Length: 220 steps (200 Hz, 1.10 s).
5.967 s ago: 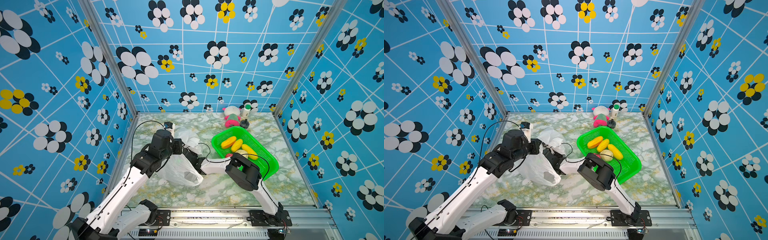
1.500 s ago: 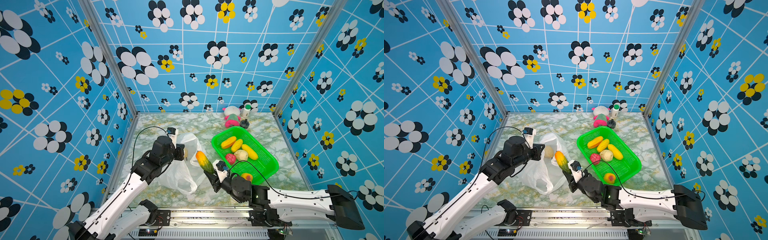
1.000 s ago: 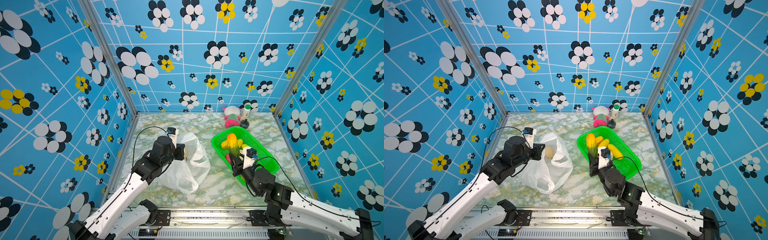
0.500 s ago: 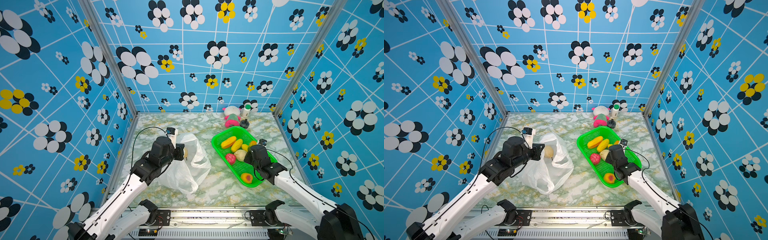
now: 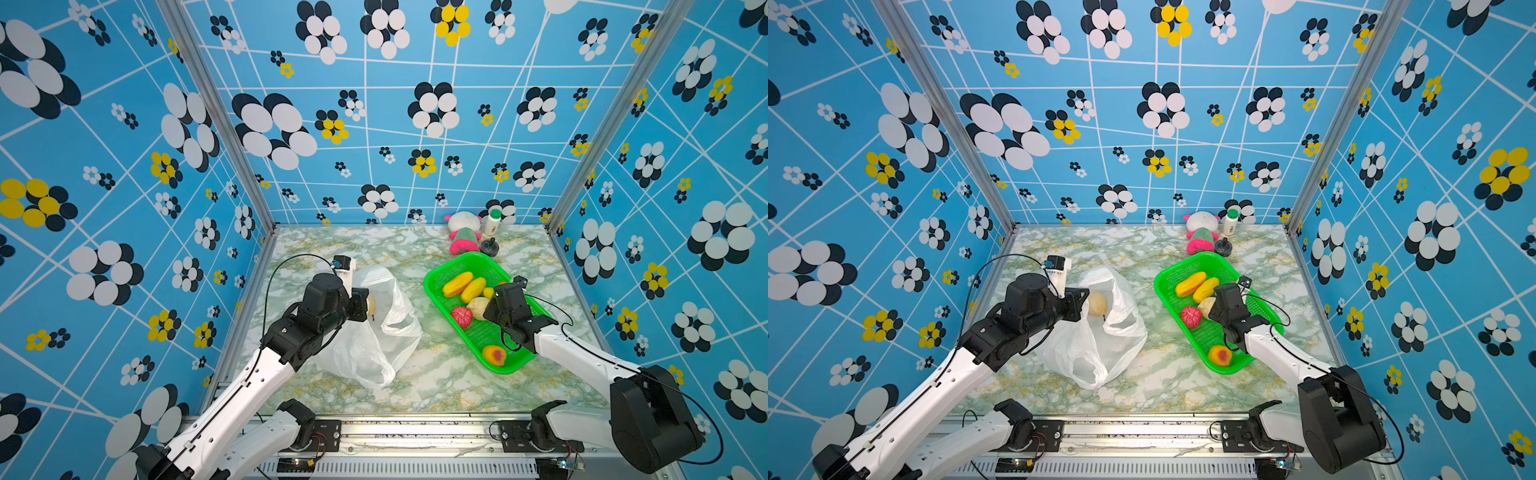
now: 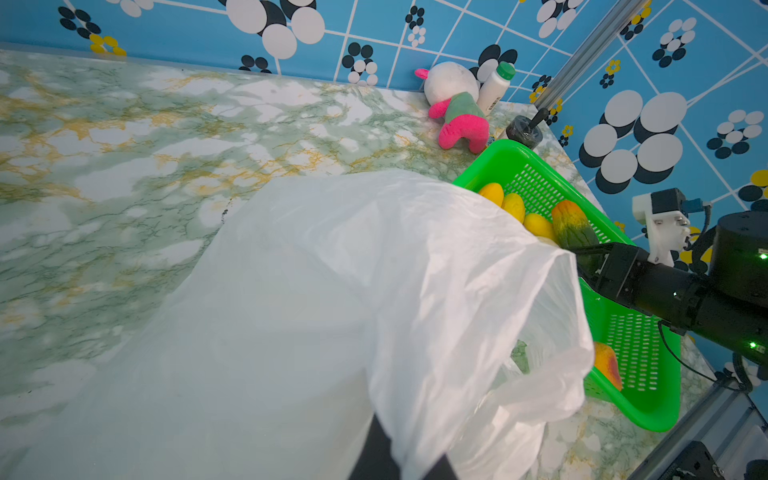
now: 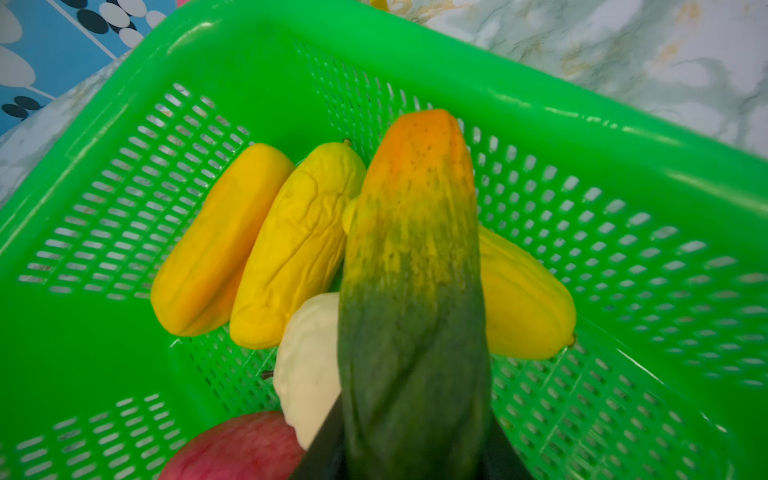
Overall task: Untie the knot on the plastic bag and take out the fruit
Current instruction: 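Lower the green-orange mango into the green basket and open the right gripper, then move the right gripper back toward the bag held by the left gripper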
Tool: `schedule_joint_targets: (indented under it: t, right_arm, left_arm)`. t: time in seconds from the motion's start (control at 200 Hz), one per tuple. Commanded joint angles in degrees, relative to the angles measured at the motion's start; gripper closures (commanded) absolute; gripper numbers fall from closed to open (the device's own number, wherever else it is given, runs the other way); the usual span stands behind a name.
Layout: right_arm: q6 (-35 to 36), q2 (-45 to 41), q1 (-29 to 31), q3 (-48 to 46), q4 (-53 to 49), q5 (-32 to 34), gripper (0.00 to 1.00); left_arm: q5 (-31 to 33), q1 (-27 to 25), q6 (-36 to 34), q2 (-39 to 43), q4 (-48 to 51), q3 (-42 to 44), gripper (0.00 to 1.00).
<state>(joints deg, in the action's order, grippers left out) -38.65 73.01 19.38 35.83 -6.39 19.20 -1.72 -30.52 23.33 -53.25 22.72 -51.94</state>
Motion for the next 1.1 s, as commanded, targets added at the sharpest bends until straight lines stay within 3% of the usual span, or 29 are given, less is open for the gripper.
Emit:
schedule_joint_targets:
  t: [0.0,0.225,0.365,0.435,0.62,0.815,1.094]
  right_arm:
    - [-1.84,-0.05,-1.12,-1.65,-4.17,2.93,0.62]
    - [-5.51,-11.1,-0.28,-4.58,-11.23,4.71,0.63]
    - [-8.16,-18.16,3.44,-3.77,-21.39,9.77,0.63]
    - [-9.65,-20.18,4.6,-4.17,-23.47,9.28,0.59]
    - [-14.42,-16.86,4.71,-7.02,-17.63,4.39,0.56]
    - [-14.79,-9.61,4.75,-7.1,-11.27,1.08,0.51]
    - [-12.46,-18.03,6.02,-3.91,-17.05,6.01,0.32]
  left_arm:
    - [0.18,-0.33,-0.54,1.46,1.06,-1.05,1.0]
    - [0.02,-0.33,-0.33,1.15,0.37,-0.99,1.0]
    - [-0.49,-0.33,-0.37,1.22,0.04,-1.37,1.0]
    - [-0.43,-0.35,-0.18,1.8,-0.71,-0.26,1.0]
    - [-0.98,-0.32,0.19,2.54,-0.86,0.6,1.0]
    - [0.95,-0.23,-1.02,3.01,0.2,-0.27,1.0]
    - [0.42,-0.26,-1.3,1.82,-0.06,-0.82,1.0]
